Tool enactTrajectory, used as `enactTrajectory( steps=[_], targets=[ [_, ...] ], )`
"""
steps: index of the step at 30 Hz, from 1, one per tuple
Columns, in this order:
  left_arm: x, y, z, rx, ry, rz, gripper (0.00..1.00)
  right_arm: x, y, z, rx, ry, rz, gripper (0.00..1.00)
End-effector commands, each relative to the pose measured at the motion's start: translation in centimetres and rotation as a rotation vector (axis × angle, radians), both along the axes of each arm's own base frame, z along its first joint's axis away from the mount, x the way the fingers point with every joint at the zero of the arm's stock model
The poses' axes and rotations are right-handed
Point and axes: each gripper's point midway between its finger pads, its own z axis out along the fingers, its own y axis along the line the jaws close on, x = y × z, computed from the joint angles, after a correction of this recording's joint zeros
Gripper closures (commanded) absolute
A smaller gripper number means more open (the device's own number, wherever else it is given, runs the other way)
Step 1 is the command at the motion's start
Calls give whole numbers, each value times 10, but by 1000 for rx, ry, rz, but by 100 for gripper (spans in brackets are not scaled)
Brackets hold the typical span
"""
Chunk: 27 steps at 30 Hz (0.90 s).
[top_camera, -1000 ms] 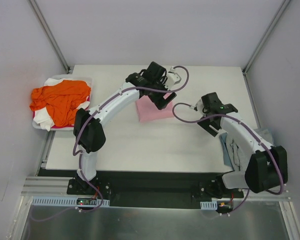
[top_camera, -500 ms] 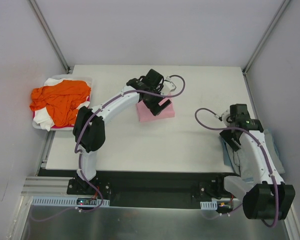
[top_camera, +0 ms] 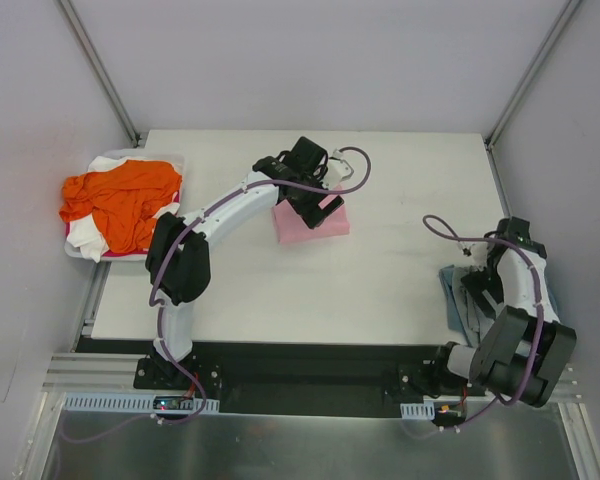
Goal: Fold and stack the t-shirts
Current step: Neatly place the folded tshirt to the corner
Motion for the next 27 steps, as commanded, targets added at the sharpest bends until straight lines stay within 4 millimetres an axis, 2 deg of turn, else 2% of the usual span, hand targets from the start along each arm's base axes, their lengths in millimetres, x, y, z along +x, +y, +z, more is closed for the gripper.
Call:
enactTrajectory(
  steps=[1, 6, 7, 12, 17, 20, 27],
  targets=[
    [2, 0, 13, -19, -34, 2, 14, 9, -9, -9, 61, -40, 5, 3],
    [4, 0, 10, -15, -32, 7, 14, 7, -14, -30, 194, -17, -42, 3],
    [4, 0, 9, -15, -30, 9, 14, 9, -15, -29, 223, -15, -52, 3],
    [3, 1, 9, -8, -32, 14, 14, 10, -10, -57, 505, 4, -157, 3],
    [4, 4, 9, 1, -39, 18, 13, 10, -7, -71, 622, 0, -188, 3],
    [7, 5, 10, 6, -48, 23, 13, 13, 1, -73, 670, -6, -184, 3],
    [5, 6, 3, 18, -35, 27, 13, 31, 21, -55, 731, -59, -157, 3]
  ],
)
